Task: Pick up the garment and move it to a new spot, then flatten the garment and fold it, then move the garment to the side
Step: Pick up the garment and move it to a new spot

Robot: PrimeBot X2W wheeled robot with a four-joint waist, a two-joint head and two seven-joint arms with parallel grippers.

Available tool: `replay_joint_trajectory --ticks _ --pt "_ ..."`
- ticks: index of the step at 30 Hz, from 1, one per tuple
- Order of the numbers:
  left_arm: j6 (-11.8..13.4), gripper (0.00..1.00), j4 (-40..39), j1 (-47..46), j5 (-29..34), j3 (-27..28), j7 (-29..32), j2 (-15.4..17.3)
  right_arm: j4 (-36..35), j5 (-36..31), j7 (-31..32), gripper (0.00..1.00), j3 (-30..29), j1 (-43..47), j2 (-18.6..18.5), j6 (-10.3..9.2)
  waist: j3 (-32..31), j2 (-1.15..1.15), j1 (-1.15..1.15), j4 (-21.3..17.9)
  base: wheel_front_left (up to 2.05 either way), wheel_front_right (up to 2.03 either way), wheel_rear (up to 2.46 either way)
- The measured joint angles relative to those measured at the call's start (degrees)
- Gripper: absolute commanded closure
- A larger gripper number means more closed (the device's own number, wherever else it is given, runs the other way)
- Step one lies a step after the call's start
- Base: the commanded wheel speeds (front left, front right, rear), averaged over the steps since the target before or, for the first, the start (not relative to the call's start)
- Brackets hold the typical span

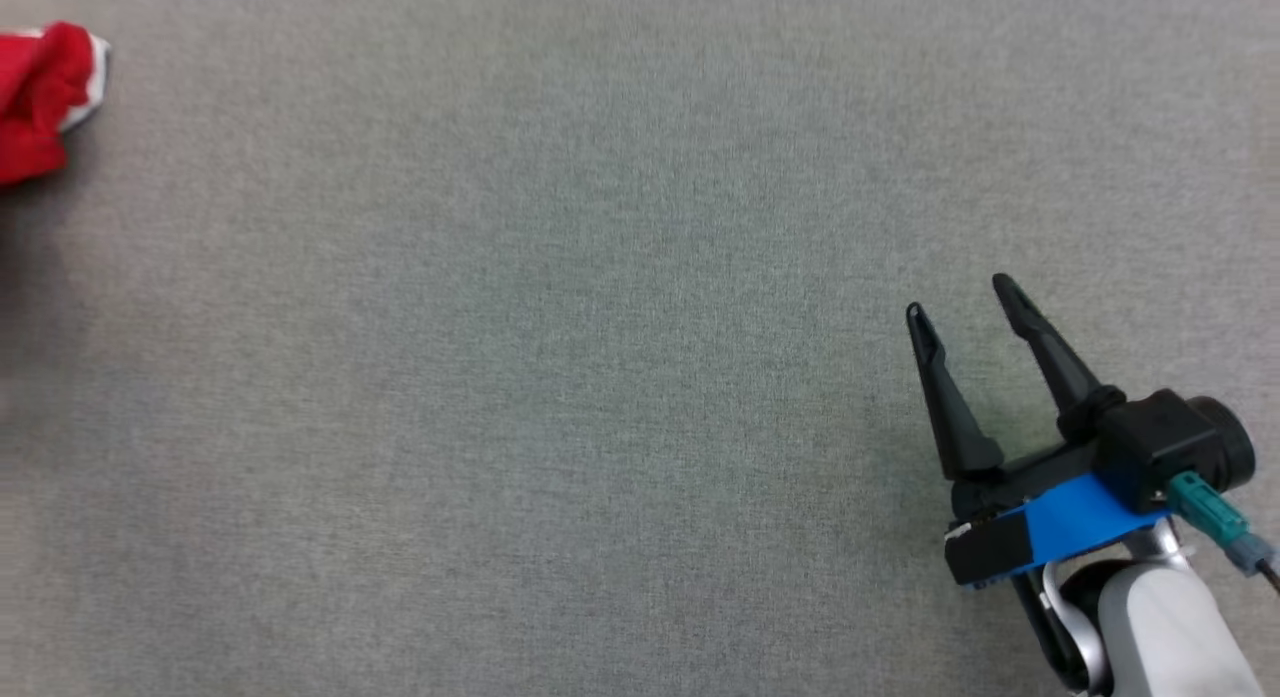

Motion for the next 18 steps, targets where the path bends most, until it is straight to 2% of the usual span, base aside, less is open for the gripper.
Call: replay_joint_trajectory --ticks 6,8,13,18 --pt "0.2 1.0 -9.0 -1.6 2.7 -2.4 0.4 2.0 4.4 2.1 -2.0 0.0 1.5 0.8 1.8 0.0 -6.9 0.0 -0.01 -0.2 0.0 0.0 0.0" --pt "-0.6 1.0 -12.6 -2.8 3.2 -3.9 1.4 2.0 5.6 2.5 -2.5 0.0 1.3 1.6 2.0 0.0 -9.4 0.0 -0.01 -0.5 0.0 0.0 0.0" --pt "-2.4 1.0 -21.6 -5.6 4.6 -8.0 3.9 1.0 7.8 3.5 -3.8 0.0 0.5 3.6 2.7 0.0 -15.1 0.0 -0.02 -2.2 0.0 0.0 0.0" --pt "-3.6 1.0 -29.7 -7.0 4.3 -12.0 7.0 -1.9 8.5 4.0 -4.3 0.0 0.4 5.2 3.2 0.0 -19.1 0.0 -0.02 -5.1 0.0 0.0 0.0"
